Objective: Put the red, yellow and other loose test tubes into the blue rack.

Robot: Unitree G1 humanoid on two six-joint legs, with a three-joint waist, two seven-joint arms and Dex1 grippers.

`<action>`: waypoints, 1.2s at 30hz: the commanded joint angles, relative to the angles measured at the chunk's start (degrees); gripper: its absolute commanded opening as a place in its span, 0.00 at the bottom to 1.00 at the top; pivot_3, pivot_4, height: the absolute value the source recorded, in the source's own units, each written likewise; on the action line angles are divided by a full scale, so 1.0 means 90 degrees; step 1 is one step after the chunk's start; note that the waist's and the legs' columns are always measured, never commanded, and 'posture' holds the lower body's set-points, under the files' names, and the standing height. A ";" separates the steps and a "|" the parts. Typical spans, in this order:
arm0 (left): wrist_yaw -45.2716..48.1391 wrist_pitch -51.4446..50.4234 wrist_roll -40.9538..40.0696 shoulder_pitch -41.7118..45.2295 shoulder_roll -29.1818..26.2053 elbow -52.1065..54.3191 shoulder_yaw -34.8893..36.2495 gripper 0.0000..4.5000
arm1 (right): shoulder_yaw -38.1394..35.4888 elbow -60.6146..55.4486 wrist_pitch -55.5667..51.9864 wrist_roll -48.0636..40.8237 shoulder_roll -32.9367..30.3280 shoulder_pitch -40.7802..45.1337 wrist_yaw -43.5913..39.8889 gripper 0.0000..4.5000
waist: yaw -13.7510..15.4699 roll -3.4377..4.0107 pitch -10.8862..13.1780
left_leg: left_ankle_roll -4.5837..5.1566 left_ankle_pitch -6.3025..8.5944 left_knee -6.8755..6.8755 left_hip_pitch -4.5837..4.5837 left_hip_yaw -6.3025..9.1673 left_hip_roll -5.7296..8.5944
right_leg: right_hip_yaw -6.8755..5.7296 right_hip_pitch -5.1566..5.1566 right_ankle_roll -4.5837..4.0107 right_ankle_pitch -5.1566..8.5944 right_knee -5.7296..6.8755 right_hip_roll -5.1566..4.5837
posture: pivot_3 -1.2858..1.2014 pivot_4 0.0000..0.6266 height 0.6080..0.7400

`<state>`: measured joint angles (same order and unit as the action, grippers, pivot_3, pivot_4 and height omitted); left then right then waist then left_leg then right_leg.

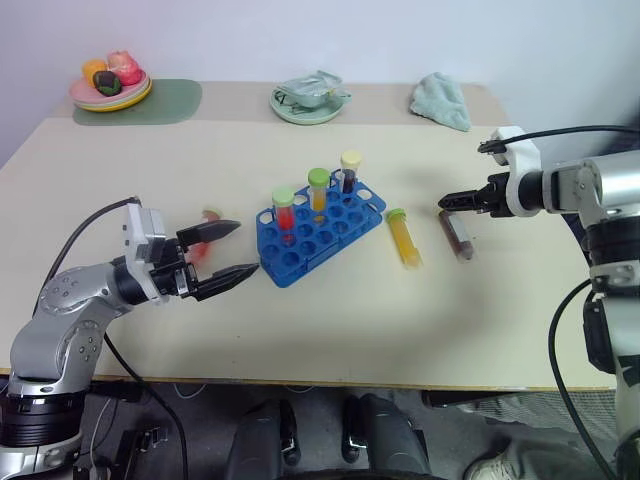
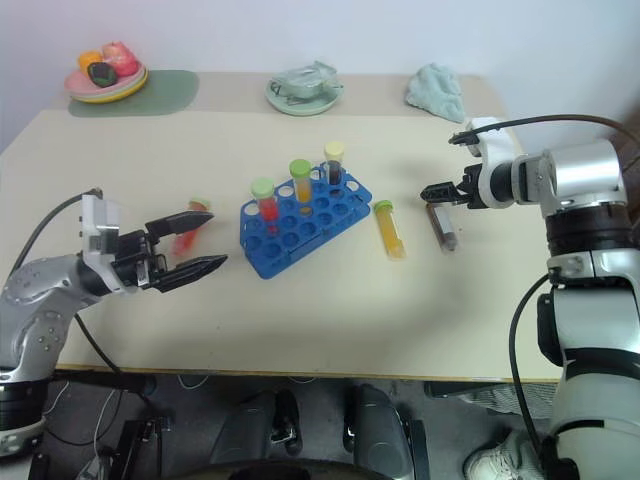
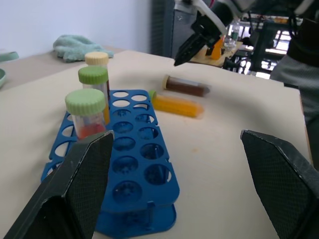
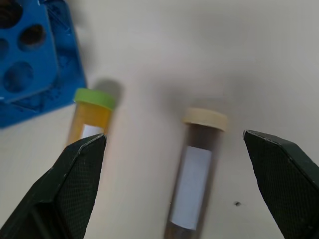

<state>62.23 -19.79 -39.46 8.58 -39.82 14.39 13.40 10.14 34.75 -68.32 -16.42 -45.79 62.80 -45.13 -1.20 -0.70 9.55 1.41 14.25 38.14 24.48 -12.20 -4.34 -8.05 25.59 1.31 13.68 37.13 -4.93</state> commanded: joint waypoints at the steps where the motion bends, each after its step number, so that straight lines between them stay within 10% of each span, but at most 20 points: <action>1: -0.0038 0.0006 -0.0088 -0.0035 0.0001 0.0265 0.0055 0.93 | 0.0047 0.0496 -0.0086 0.0207 0.0115 0.0448 -0.0125 1.00 | 0.0001 0.0000 0.0000 | 0.0001 0.0001 0.0000 0.0000 -0.0002 0.0000 | 0.0000 0.0000 0.0001 0.0000 0.0000 -0.0001 | 0.52 0.24 1.00; 18: -0.0389 -0.0133 -0.0222 -0.0502 -0.0064 0.0780 0.0277 0.93 | 0.0204 0.3096 0.1835 0.1454 0.0919 0.0915 -0.0109 1.00 | -0.0103 0.0001 0.0000 | -0.0006 -0.0005 0.0000 -0.0001 -0.0008 0.0000 | 0.0001 0.0001 0.0004 -0.0002 0.0009 0.0003 | 0.52 0.24 1.00; 27: -0.0530 -0.0217 -0.0306 -0.0727 -0.0129 0.0995 0.0419 0.94 | 0.0134 0.3589 0.2380 0.1832 0.1212 0.1070 -0.0109 0.18 | -0.0165 0.0002 0.0000 | -0.0020 -0.0013 0.0001 -0.0008 -0.0007 -0.0001 | 0.0006 0.0001 0.0004 -0.0003 0.0019 0.0006 | 0.52 0.24 1.00; 36: -0.0567 -0.0244 -0.0300 -0.0563 -0.0130 0.0898 0.0333 0.94 | 0.0023 0.1895 0.2638 0.1676 0.0914 0.0582 -0.1369 0.18 | -0.0159 0.0009 0.0004 | -0.0020 -0.0012 0.0000 -0.0008 -0.0007 -0.0002 | 0.0009 0.0003 0.0004 -0.0002 0.0019 0.0006 | 0.52 0.24 1.00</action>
<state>57.22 -22.13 -41.37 3.02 -40.48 21.15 15.29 12.39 58.03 -44.86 0.86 -35.98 68.27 -54.17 -2.63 -0.62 9.59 1.23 14.14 38.13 24.41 -12.25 -4.36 -7.97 25.61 1.34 13.66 37.29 -4.87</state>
